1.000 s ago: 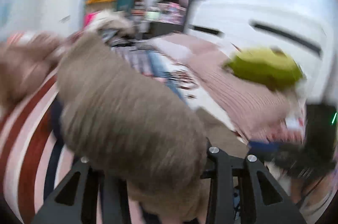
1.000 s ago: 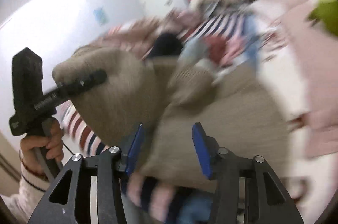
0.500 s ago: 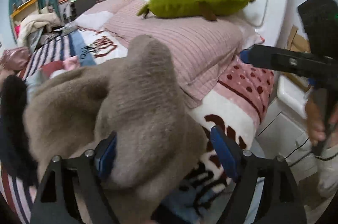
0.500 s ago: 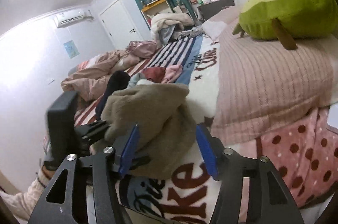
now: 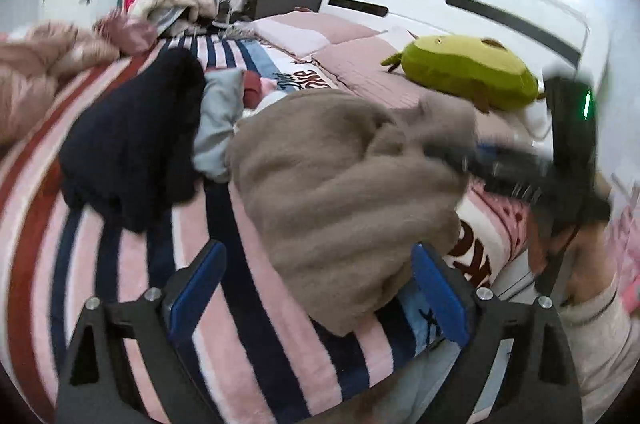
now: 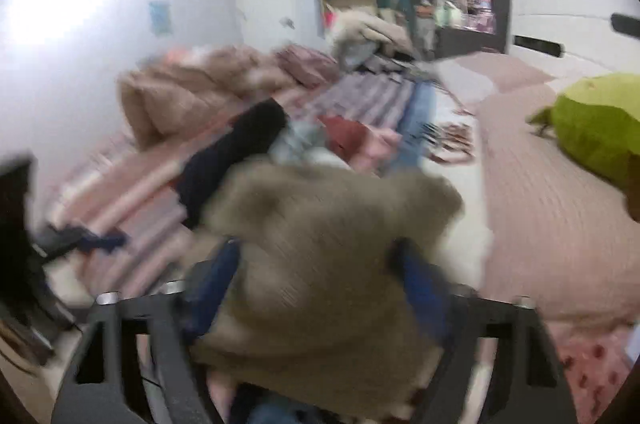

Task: Fold small clothes

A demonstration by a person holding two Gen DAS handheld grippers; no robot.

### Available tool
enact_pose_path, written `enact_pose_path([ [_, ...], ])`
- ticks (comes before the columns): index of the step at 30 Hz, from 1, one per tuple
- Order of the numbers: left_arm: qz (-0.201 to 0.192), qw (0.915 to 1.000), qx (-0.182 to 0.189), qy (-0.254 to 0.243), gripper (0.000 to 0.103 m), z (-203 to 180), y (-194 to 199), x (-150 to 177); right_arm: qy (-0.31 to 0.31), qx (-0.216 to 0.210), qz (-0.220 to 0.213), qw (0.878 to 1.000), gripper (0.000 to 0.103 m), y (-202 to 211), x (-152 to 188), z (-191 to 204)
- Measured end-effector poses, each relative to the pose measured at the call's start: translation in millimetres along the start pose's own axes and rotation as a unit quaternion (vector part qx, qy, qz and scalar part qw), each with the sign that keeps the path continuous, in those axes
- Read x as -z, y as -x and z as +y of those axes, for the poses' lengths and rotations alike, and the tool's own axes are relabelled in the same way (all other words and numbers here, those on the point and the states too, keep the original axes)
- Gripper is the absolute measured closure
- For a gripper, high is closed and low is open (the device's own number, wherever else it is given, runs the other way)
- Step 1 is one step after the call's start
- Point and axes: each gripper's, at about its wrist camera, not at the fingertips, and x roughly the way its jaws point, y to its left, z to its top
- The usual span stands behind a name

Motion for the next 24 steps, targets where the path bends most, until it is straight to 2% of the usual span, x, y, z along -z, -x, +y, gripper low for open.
enact_pose_path([
  [4,0.004,0.9983,0.042,0.041,0.011,8.1,-25.1,0.1,-0.085,0.007,0.055,0.995,0.072,-13.1,62.1,-40.9],
  [6,0.01,0.9971,0.053,0.053,0.011,6.9,-39.9,-3.2,-0.121,-0.01,0.055,0.991,0.072,-10.7,79.5,-53.3],
  [8,0.016,0.9961,0.064,0.059,0.011,2.1,-53.1,-7.5,-0.13,-0.026,0.059,0.989,0.071,-5.2,79.7,-59.0],
  [9,0.017,0.9958,0.069,0.058,0.011,0.0,-57.3,-9.5,-0.125,-0.03,0.062,0.99,0.07,-3.3,75.3,-59.2],
  [11,0.018,0.9956,0.073,0.056,0.011,-1.0,-61.4,-12.5,-0.111,-0.034,0.052,0.992,0.056,11.8,53.8,-63.7],
  [13,0.026,0.9958,0.068,0.055,0.011,-0.7,-65.1,-13.8,-0.092,-0.026,0.024,0.995,0.034,28.1,32.4,-66.9],
  [14,0.028,0.9955,0.07,0.058,0.011,0.3,-67.6,-13.3,-0.073,-0.027,0.008,0.997,0.029,36.5,14.4,-68.9],
  [16,0.029,0.994,0.081,0.068,0.011,3.4,-69.7,-12.0,-0.044,-0.051,0.007,0.998,0.016,35.8,-12.0,-67.7],
  [17,0.029,0.9934,0.084,0.073,0.011,4.4,-69.9,-12.0,-0.024,-0.086,0.022,0.996,0.015,26.7,-29.9,-67.4],
  [21,0.035,0.9947,0.074,0.062,0.011,-0.3,-69.5,-13.9,-0.013,-0.157,0.062,0.986,0.015,-26.4,-69.2,-66.2],
  [24,0.038,0.9951,0.069,0.06,0.011,-2.0,-69.9,-14.2,-0.011,-0.23,0.152,0.961,0.017,-91.5,-81.8,-55.5],
])
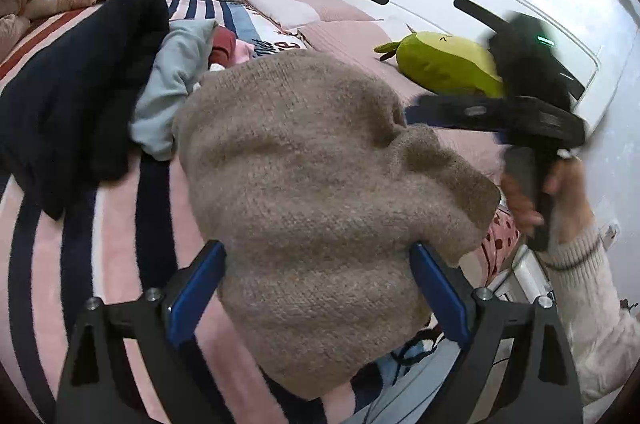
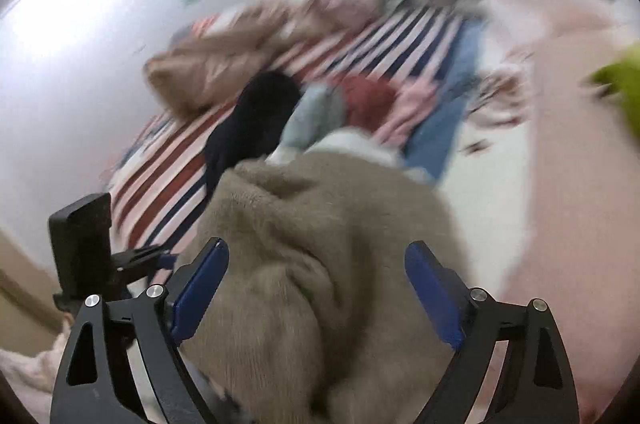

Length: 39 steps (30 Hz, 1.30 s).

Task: Fold small clothes

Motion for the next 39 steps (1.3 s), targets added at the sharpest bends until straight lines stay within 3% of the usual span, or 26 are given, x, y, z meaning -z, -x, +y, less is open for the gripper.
enact_pose_path([
  [2,0.002,1.0,-0.003,-0.002,0.011,-0.7,-1.2,0.1,-0.004,-0.02,0.032,0.999,0.059,-24.3,-8.1,-5.3],
  [3,0.002,1.0,-0.006,-0.004,0.011,-1.0,-2.1,-0.2,-0.011,-0.016,0.027,0.999,0.075,-27.8,-12.1,-9.3],
  [6,0.002,0.9999,0.0,-0.01,0.012,-4.7,-6.0,-1.1,-0.041,0.013,-0.02,0.999,0.091,-18.4,-22.2,-24.0],
  [9,-0.003,0.9996,0.006,-0.028,0.012,-15.8,-10.5,-3.4,-0.07,0.071,-0.043,0.994,0.091,-5.4,-15.8,-43.0],
  [11,-0.004,0.9991,0.0,-0.043,0.012,-25.7,-15.0,-4.5,-0.076,0.108,-0.034,0.991,0.09,-0.8,-1.2,-57.4],
  [13,-0.001,0.9979,-0.013,-0.064,0.011,-35.4,-16.1,-4.9,-0.072,0.142,-0.031,0.987,0.082,2.2,7.9,-62.1],
  [14,0.004,0.9974,-0.017,-0.07,0.011,-37.4,-14.7,-5.2,-0.073,0.16,-0.031,0.984,0.075,7.6,15.4,-61.3],
  [15,0.009,0.9971,-0.019,-0.073,0.01,-38.0,-12.6,-5.7,-0.077,0.162,-0.035,0.983,0.059,13.7,19.7,-59.9],
  [16,0.012,0.9971,-0.018,-0.073,0.01,-36.0,-9.1,-5.8,-0.083,0.155,-0.046,0.983,0.053,23.0,25.8,-55.3],
  [19,0.006,0.9989,-0.01,-0.046,0.01,-18.3,3.0,-4.9,-0.066,0.117,-0.07,0.988,0.053,50.0,49.6,-36.4],
  [23,0.012,0.9998,0.017,0.003,0.01,6.3,10.8,4.6,-0.052,0.16,-0.027,0.985,0.054,42.9,90.7,-27.1],
  [28,0.039,0.9977,0.051,0.025,0.01,16.2,5.9,20.1,-0.09,0.133,-0.013,0.987,0.054,28.4,132.9,-34.4],
  [30,0.03,0.9959,0.078,0.034,0.01,19.2,11.4,15.7,-0.097,0.116,-0.011,0.988,0.054,36.3,125.8,-40.2],
  [32,0.013,0.9944,0.091,0.051,0.01,25.9,18.5,5.5,-0.105,0.109,-0.039,0.988,0.042,55.6,110.1,-45.8],
  [33,0.008,0.9943,0.09,0.056,0.01,29.0,20.9,-0.6,-0.103,0.112,-0.058,0.987,0.026,64.6,101.6,-46.9],
  [35,0.011,0.9944,0.088,0.057,0.009,33.6,21.6,-14.3,-0.094,0.106,-0.086,0.986,0.004,79.3,80.3,-50.3],
  [37,0.024,0.9928,0.1,0.061,0.009,37.2,15.0,-24.7,-0.1,0.064,-0.065,0.991,0.0,77.5,63.6,-57.3],
  [39,0.041,0.9909,0.104,0.075,0.009,42.8,1.3,-31.0,-0.112,0.014,-0.011,0.994,0.0,57.1,46.6,-69.8],
])
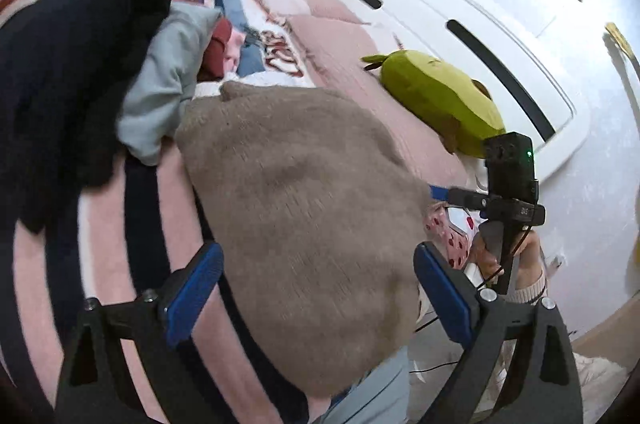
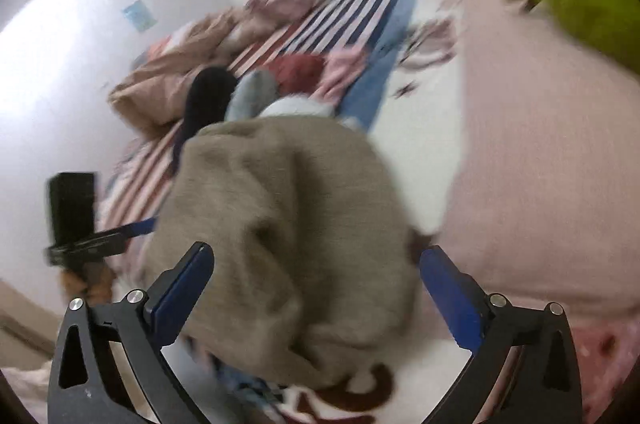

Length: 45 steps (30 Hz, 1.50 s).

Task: Fold small clothes

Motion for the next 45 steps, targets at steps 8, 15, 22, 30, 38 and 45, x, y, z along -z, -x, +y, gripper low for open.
enact_pose_path([
  [8,0.039,0.9958,0.046,0.068,0.023,33.7,-53.0,-12.4,-0.063,-0.078,0.106,0.989,0.0,-76.0,-6.5,-26.8],
  [15,0.021,0.9969,0.064,0.041,0.057,20.4,-41.2,-10.7,-0.072,-0.157,0.097,0.98,0.032,-86.2,10.7,-23.1],
  [22,-0.007,0.999,0.044,0.009,0.059,9.3,8.0,-18.6,-0.049,-0.188,0.09,0.977,0.04,-92.1,13.5,20.6],
  [30,-0.053,0.9969,-0.057,-0.006,0.059,52.4,150.9,-11.8,0.026,-0.229,0.113,0.967,0.043,-158.1,-11.7,152.3],
  [38,-0.1,0.9826,-0.147,0.055,0.06,137.8,281.2,9.9,0.079,-0.266,0.17,0.946,0.043,-270.2,-16.5,298.5],
  [45,-0.11,0.9626,-0.211,0.129,0.06,217.2,336.2,34.1,0.07,-0.264,0.194,0.942,0.043,-340.2,-14.5,368.8],
])
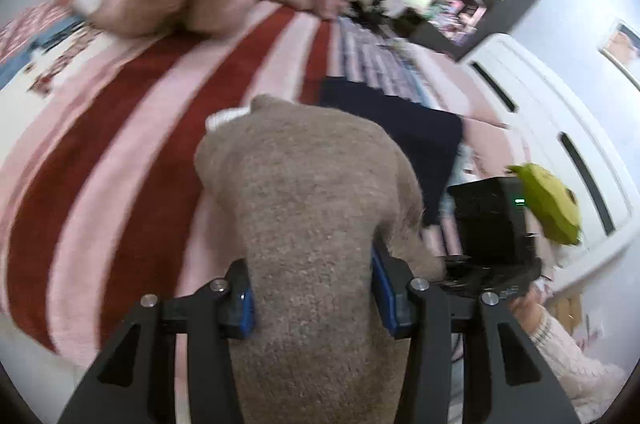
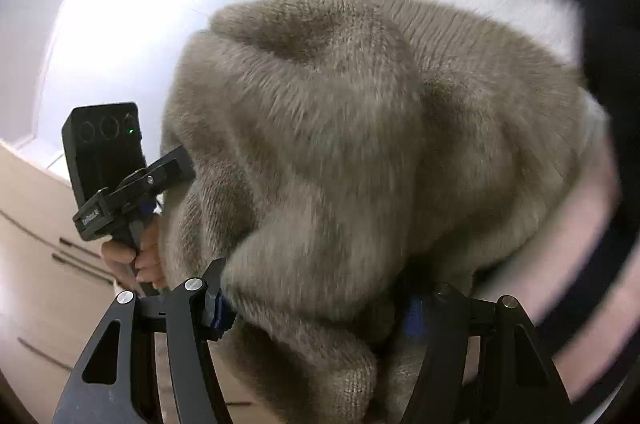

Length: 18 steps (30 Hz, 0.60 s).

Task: Fold small clothes

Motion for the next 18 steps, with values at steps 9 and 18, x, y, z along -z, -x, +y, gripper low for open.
enact_pose_path([
  [9,-0.006,0.9985,-0.004,0.054,0.044,53.1,-12.0,11.7,0.008,0.021,0.008,1.0,0.042,-12.5,5.9,6.1],
  [18,-0.06,0.9922,-0.107,0.019,0.037,14.7,32.6,18.4,0.042,0.04,-0.015,0.998,0.04,46.2,29.6,12.5],
])
